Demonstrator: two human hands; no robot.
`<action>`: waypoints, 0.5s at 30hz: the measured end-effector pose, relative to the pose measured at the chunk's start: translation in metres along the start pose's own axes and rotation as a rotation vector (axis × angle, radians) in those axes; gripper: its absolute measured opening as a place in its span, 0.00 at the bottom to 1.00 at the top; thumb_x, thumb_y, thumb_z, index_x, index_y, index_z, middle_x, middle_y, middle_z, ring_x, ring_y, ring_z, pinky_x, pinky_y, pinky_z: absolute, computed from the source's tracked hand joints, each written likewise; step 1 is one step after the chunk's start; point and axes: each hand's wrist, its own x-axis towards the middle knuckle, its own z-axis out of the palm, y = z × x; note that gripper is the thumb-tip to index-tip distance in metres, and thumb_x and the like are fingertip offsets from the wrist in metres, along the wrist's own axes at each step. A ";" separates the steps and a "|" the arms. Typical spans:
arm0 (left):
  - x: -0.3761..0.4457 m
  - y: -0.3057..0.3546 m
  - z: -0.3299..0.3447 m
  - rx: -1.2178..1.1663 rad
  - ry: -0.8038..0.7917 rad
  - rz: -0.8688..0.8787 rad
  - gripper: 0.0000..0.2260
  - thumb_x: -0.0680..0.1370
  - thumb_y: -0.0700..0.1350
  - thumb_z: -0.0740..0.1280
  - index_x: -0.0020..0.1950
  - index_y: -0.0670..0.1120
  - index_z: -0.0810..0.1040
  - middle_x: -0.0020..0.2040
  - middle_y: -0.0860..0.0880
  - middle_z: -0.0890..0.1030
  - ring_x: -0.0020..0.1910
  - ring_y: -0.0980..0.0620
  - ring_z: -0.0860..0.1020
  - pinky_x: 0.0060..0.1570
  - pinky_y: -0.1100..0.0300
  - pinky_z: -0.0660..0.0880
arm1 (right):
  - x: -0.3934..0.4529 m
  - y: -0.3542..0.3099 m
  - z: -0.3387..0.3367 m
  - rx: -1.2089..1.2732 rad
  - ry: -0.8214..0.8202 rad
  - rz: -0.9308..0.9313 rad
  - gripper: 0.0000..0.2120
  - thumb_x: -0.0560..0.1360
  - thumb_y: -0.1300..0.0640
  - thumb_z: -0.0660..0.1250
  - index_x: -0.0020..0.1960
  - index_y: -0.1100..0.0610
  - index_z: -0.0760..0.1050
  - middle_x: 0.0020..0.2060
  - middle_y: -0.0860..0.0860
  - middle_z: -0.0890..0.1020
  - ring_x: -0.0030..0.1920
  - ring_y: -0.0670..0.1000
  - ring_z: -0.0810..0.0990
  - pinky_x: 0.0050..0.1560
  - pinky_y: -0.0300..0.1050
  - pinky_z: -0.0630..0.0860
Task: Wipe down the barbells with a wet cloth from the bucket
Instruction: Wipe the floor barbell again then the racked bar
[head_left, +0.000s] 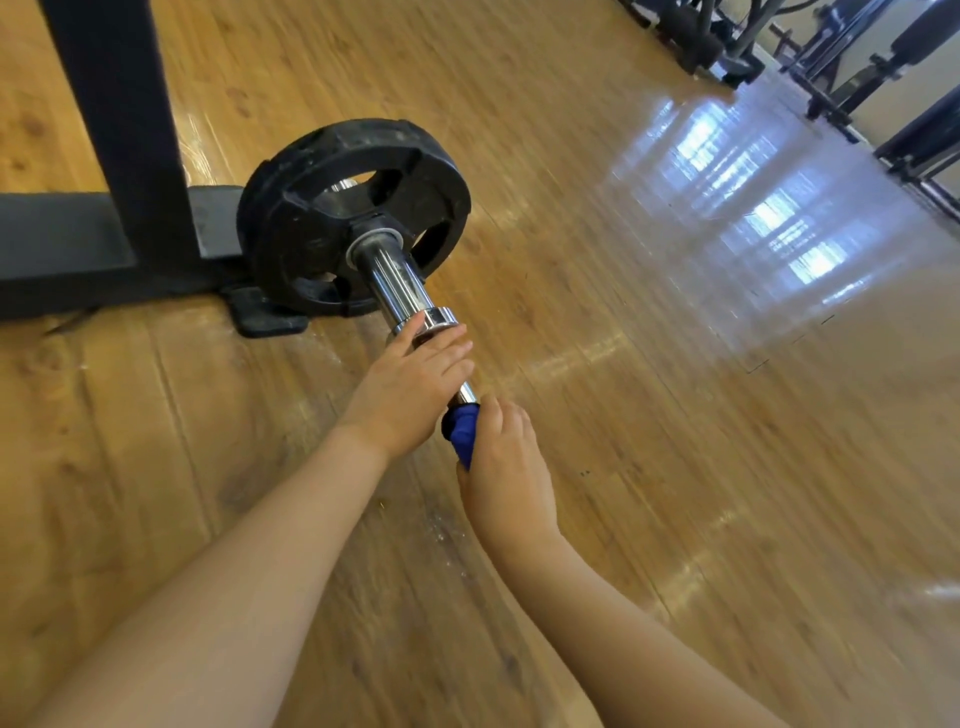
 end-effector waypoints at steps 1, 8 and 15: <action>-0.001 0.000 0.000 0.014 -0.013 -0.004 0.21 0.61 0.35 0.77 0.53 0.42 0.82 0.58 0.45 0.81 0.64 0.47 0.75 0.65 0.41 0.61 | -0.004 0.002 -0.001 -0.017 0.016 -0.026 0.29 0.53 0.66 0.80 0.52 0.65 0.76 0.45 0.57 0.81 0.47 0.57 0.81 0.44 0.46 0.80; -0.002 0.003 -0.004 0.082 -0.120 -0.050 0.19 0.75 0.38 0.67 0.65 0.45 0.76 0.69 0.48 0.72 0.73 0.50 0.63 0.71 0.48 0.46 | -0.012 -0.002 0.003 -0.066 0.029 0.009 0.38 0.48 0.70 0.81 0.58 0.67 0.76 0.57 0.63 0.79 0.55 0.63 0.80 0.47 0.52 0.79; -0.002 0.002 -0.006 0.065 -0.109 -0.057 0.18 0.69 0.35 0.72 0.58 0.43 0.80 0.64 0.46 0.78 0.69 0.48 0.69 0.70 0.45 0.54 | -0.011 0.002 0.001 -0.016 -0.062 0.012 0.34 0.58 0.68 0.78 0.62 0.68 0.73 0.57 0.62 0.78 0.55 0.60 0.80 0.52 0.48 0.77</action>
